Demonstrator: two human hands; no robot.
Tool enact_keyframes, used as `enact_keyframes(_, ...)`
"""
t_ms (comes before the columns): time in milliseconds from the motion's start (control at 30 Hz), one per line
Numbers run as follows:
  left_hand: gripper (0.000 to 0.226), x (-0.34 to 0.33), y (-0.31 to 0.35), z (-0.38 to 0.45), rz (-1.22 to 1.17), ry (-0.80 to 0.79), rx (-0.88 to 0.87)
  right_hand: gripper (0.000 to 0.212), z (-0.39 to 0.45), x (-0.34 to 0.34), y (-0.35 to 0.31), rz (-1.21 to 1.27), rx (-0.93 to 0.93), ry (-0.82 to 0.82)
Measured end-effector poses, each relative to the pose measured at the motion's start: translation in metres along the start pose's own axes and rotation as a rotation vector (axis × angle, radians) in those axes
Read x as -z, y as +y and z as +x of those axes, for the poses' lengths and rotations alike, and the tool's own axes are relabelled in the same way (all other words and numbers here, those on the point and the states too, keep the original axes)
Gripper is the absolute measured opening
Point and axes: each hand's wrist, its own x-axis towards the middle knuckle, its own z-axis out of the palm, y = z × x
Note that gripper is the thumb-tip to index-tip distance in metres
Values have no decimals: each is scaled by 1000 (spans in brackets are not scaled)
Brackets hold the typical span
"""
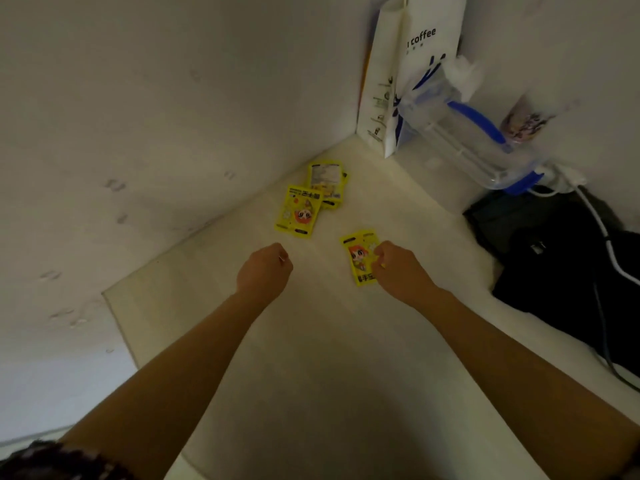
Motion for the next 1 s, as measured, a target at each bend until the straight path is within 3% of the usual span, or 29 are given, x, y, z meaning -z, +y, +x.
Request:
enact_keyframes(167,31,-3,12,49,-100,-20,81,41,40,-2,-2,-3,-104,-40)
enact_keyframes(333,45,-9,17,88,-106,-17,149,64,68,-14,-6,-43,-230,-32)
enact_keyframes(633,80,-16,35,135,10,2,178,71,86,-28,-9,-214,-173,-76)
enact_keyframes(800,74,-30,45,131,117,21,121,89,87,-31,-7,-104,-161,-67)
enact_keyframes(1000,74,-33,42,120,44,-29,227,104,86,-28,-2,163,-189,-102)
